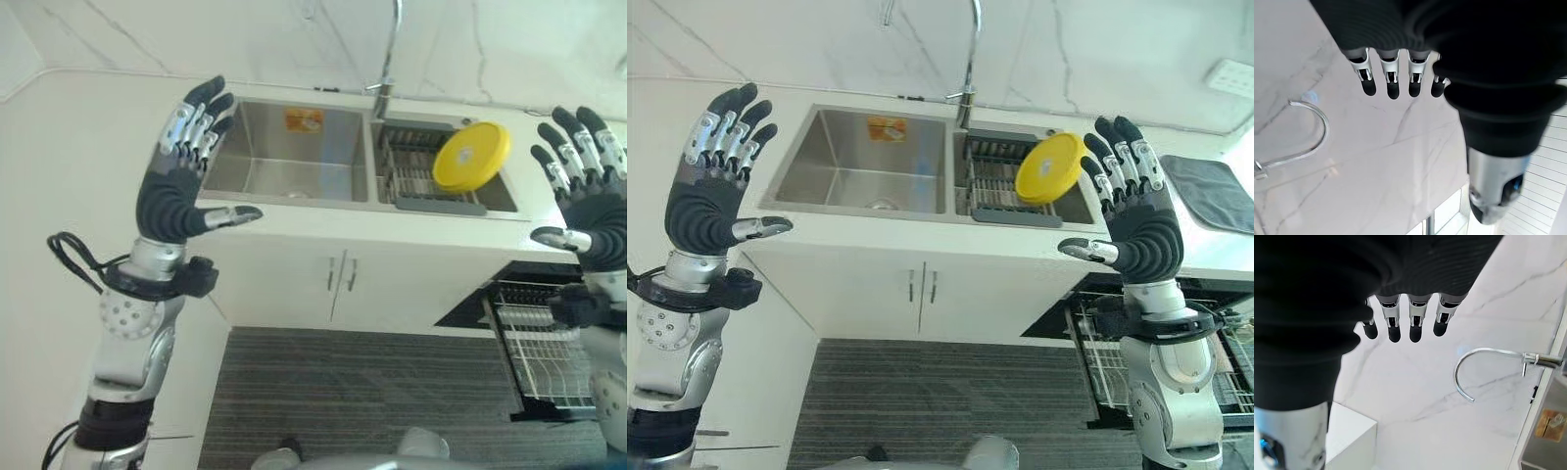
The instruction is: Place the dishes in the dishwasher.
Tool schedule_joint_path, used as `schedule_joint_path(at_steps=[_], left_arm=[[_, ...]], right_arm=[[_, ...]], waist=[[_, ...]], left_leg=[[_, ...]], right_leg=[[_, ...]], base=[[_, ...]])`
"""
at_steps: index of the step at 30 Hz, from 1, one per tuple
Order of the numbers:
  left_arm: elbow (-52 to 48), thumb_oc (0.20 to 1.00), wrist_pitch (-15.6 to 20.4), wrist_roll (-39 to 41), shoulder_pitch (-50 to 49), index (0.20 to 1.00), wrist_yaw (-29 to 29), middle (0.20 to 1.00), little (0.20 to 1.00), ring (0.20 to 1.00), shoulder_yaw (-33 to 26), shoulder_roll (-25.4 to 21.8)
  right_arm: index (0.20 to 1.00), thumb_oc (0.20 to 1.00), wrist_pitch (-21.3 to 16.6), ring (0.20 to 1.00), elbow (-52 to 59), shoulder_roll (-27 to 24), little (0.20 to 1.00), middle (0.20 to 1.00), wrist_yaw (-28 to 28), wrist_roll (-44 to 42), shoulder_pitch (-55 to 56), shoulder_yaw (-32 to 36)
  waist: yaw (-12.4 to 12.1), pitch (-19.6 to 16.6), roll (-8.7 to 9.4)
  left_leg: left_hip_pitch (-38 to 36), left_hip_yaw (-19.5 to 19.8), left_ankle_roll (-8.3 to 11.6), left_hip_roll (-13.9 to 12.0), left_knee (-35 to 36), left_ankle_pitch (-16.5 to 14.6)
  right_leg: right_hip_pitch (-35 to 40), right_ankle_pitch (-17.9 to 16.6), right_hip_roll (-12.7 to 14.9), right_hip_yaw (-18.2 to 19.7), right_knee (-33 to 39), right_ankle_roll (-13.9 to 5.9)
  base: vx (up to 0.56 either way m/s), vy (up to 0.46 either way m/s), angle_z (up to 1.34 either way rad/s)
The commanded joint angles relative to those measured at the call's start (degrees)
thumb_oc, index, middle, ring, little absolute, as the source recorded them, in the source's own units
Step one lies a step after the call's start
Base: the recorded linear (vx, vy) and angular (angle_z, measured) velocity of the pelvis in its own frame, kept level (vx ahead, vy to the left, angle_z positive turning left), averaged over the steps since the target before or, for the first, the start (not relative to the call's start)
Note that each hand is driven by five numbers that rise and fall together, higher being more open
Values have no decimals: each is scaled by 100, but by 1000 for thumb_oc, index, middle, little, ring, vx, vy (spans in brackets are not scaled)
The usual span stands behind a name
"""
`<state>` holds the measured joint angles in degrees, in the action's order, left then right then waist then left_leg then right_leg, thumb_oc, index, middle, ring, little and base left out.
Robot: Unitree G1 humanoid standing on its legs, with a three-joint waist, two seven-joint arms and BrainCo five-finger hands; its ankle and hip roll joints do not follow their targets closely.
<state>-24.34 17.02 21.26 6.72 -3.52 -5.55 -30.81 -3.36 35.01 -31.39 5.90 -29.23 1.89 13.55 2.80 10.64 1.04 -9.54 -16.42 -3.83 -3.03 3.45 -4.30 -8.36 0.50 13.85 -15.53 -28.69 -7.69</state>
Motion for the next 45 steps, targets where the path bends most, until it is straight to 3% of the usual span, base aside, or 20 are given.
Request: schedule_joint_path(at_steps=[1,3,5,9,14,18,19,20,23,24,26,27,28,30,34,41,45], left_arm=[[-254,1000,66,-296,-97,1000,148,1000,1000,1000,-38,-157],[-281,1000,-3,-489,-139,1000,160,1000,1000,1000,-4,-123],[-262,1000,3,-774,-178,1000,204,1000,1000,1000,82,-112],[-239,1000,18,-868,-281,1000,234,1000,1000,1000,55,-195],[-280,1000,-26,-868,-361,1000,331,1000,1000,1000,16,-150],[-229,1000,4,-944,-307,1000,511,1000,1000,1000,113,-99],[-220,1000,-12,-1007,-292,1000,550,1000,1000,1000,140,-58],[-177,1000,-12,-1042,-256,1000,572,1000,1000,1000,187,11],[-167,1000,38,-1086,-311,1000,530,1000,1000,1000,169,97],[-166,1000,52,-1068,-353,1000,504,1000,1000,1000,150,115],[-179,1000,131,-1103,-480,1000,461,1000,1000,1000,109,157],[-194,1000,148,-1147,-496,1000,485,1000,1000,1000,124,165],[-189,1000,172,-1183,-501,1000,542,1000,1000,1000,155,157],[-190,1000,168,-1173,-438,1000,606,1000,1000,1000,228,147],[-100,1000,91,-1127,-238,1000,680,1000,1000,1000,329,37],[-106,1000,-175,-1096,88,1000,699,1000,1000,1000,447,-132],[-141,1000,-270,-1053,113,1000,709,1000,1000,1000,502,-141]], right_arm=[[1000,1000,-216,1000,-318,-316,1000,1000,-32,-153,-278,322],[1000,1000,-194,1000,-347,-341,1000,1000,34,-251,-250,388],[1000,1000,-250,1000,-344,-319,1000,1000,66,-286,-170,407],[1000,1000,-339,1000,-348,-330,1000,1000,142,-345,-150,385],[1000,1000,-206,1000,-374,-379,1000,1000,14,-220,-375,203],[1000,1000,-79,1000,-431,-553,1000,1000,55,-238,-595,124],[1000,1000,-41,1000,-440,-578,1000,1000,82,-230,-613,136],[1000,1000,2,1000,-455,-697,1000,1000,124,-271,-599,233],[1000,1000,33,1000,-455,-780,1000,1000,224,-295,-604,308],[1000,1000,55,1000,-453,-798,1000,1000,232,-292,-619,308],[1000,1000,124,1000,-492,-761,1000,1000,238,-211,-741,191],[1000,1000,114,1000,-500,-725,1000,1000,239,-143,-754,140],[1000,1000,111,1000,-510,-690,1000,1000,253,-53,-772,79],[1000,1000,182,1000,-511,-758,1000,1000,166,49,-824,19],[1000,1000,261,1000,-558,-835,1000,1000,301,-193,-892,7],[1000,1000,130,1000,-455,-600,1000,1000,62,-21,-726,68],[1000,1000,131,1000,-481,-593,1000,1000,35,15,-725,54]], waist=[[111,-233,105],[161,-245,154],[267,-223,168],[236,-182,161],[196,-328,147],[262,-445,113],[275,-466,89],[259,-446,115],[176,-392,156],[148,-379,161],[74,-352,103],[55,-346,67],[19,-324,6],[-51,-286,-7],[23,-364,-27],[148,-326,118],[127,-277,162]], left_leg=[[269,196,440,91,155,171],[201,208,443,167,155,61],[75,349,415,266,155,-94],[-114,337,367,300,155,-214],[-351,43,449,104,125,-280],[-498,-168,594,-105,-18,-290],[-431,-240,697,-227,-222,-101],[-87,-180,926,-364,-1161,245],[405,95,972,-330,-1784,217],[472,182,922,-282,-1695,132],[427,352,828,-249,-815,81],[399,410,863,-279,-478,173],[410,509,970,-379,-40,458],[529,693,1037,-432,110,595],[414,646,950,-317,155,385],[164,532,619,22,155,73],[132,595,464,105,155,2]], right_leg=[[801,-372,-325,7,1873,-227],[737,-526,-391,26,2530,-278],[395,-1054,-365,321,3072,-367],[279,-1272,-240,245,3034,-383],[642,-932,-405,-34,3303,-302],[782,-692,-670,-6,3369,-64],[832,-606,-785,2,3369,35],[943,-464,-930,67,3369,229],[1051,-396,-966,145,3369,309],[1074,-384,-960,190,3369,292],[1141,-315,-993,412,3369,208],[1159,-279,-1006,473,3369,181],[1203,-217,-1004,544,3369,155],[1287,-140,-924,555,3369,140],[1300,-182,-704,394,3369,-3],[1282,-426,-449,454,3320,-256],[1172,-329,-499,587,3044,-269]], base=[[281,58,0],[251,-8,16],[316,-83,37],[219,-152,23],[179,-312,5],[130,-332,14],[141,-508,-9],[107,-429,-18],[91,-203,-45],[158,9,-52],[166,102,-35],[156,140,-57],[180,206,-78],[155,236,-45],[119,292,-44],[109,229,-17],[45,153,-11]])
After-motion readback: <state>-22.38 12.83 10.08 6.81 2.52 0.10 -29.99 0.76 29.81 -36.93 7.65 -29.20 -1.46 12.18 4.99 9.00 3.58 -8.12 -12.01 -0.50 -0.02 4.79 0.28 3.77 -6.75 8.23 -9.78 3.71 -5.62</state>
